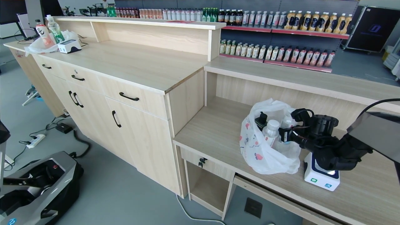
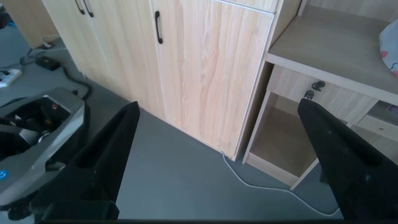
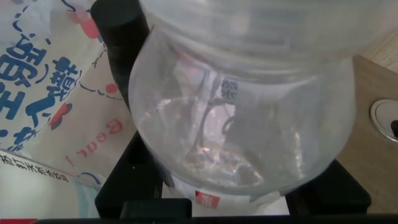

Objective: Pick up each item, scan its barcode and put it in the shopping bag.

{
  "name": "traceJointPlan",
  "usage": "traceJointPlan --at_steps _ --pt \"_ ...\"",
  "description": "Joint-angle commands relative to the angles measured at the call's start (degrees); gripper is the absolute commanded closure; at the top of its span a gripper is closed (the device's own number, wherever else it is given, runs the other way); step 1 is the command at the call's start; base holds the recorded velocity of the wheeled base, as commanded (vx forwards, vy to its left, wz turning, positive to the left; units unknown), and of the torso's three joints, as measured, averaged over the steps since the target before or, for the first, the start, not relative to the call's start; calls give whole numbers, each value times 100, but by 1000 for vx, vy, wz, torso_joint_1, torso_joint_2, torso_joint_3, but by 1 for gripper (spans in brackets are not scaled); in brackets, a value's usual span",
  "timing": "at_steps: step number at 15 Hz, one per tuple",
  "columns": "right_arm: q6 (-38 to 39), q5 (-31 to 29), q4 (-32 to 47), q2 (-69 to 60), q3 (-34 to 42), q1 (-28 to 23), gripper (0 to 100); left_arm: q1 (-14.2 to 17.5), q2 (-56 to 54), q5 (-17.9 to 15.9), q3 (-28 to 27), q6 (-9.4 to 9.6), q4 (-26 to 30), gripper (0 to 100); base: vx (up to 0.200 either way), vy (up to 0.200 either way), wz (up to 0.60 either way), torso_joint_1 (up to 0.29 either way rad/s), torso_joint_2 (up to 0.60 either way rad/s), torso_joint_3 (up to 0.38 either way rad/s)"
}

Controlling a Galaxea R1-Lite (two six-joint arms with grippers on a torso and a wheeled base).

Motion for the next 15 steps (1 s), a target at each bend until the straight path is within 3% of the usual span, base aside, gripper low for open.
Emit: traceJointPlan --at_steps 1,14,15 --pt "-1 3 -2 47 -2 6 100 13 2 2 0 -1 0 0 0 0 0 0 0 0" --pt "-81 12 7 100 7 6 100 4 2 2 0 -1 0 0 0 0 0 0 0 0" --pt "-89 12 7 100 16 6 0 4 2 2 0 -1 0 0 0 0 0 0 0 0"
